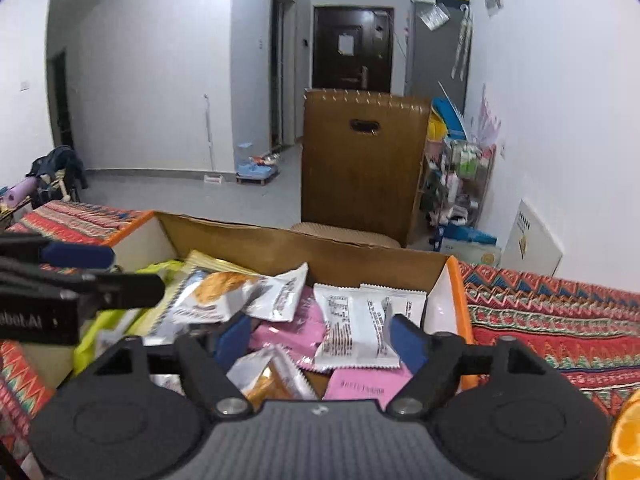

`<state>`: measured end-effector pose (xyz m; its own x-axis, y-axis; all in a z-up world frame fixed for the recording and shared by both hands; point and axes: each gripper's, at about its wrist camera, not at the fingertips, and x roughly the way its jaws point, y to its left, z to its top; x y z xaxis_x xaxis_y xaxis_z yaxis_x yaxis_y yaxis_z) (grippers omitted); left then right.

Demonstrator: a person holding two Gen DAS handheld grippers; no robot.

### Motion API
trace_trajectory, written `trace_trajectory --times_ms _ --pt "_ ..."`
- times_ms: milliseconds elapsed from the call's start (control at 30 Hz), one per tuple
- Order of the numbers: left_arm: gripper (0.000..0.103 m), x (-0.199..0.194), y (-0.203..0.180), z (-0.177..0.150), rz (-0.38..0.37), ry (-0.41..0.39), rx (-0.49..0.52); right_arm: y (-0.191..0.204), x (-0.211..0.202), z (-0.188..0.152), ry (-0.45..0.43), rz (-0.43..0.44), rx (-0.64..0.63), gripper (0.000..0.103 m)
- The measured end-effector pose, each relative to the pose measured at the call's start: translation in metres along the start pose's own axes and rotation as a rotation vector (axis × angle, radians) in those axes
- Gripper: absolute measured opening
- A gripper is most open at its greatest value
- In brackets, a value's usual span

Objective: Organize snacks
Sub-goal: 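Carry both packets into the cardboard box and open both tools, then withdraw both tools from the box toward the last packets on the cloth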

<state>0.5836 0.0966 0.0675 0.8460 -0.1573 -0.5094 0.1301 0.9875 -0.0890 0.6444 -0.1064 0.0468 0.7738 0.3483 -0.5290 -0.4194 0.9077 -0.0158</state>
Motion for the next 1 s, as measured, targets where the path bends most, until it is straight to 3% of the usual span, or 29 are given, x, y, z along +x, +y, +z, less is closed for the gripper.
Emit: trace_trajectory --times_ms 300,433,600,833,1000 --pt "0.087 -0.093 -0.018 -0.022 -0.027 -0.019 0.044 0.009 -0.103 -0.028 -0.055 -0.009 -0.030 0.089" --pt "0.097 -0.145 -0.026 -0.041 -0.037 -0.032 0.070 0.016 -0.154 -0.049 -0.067 -0.012 -0.040 0.095" --pt "0.098 -0.212 -0.035 -0.068 -0.014 -0.075 0.099 0.023 -0.210 -0.083 -0.061 -0.030 -0.030 0.095" --pt "0.101 -0.284 -0.048 -0.121 0.001 -0.069 0.054 0.038 -0.281 -0.135 -0.069 -0.047 0.032 0.096" --pt "0.101 -0.318 -0.051 -0.166 0.004 -0.027 -0.049 0.050 -0.322 -0.172 -0.071 -0.058 0.076 0.097"
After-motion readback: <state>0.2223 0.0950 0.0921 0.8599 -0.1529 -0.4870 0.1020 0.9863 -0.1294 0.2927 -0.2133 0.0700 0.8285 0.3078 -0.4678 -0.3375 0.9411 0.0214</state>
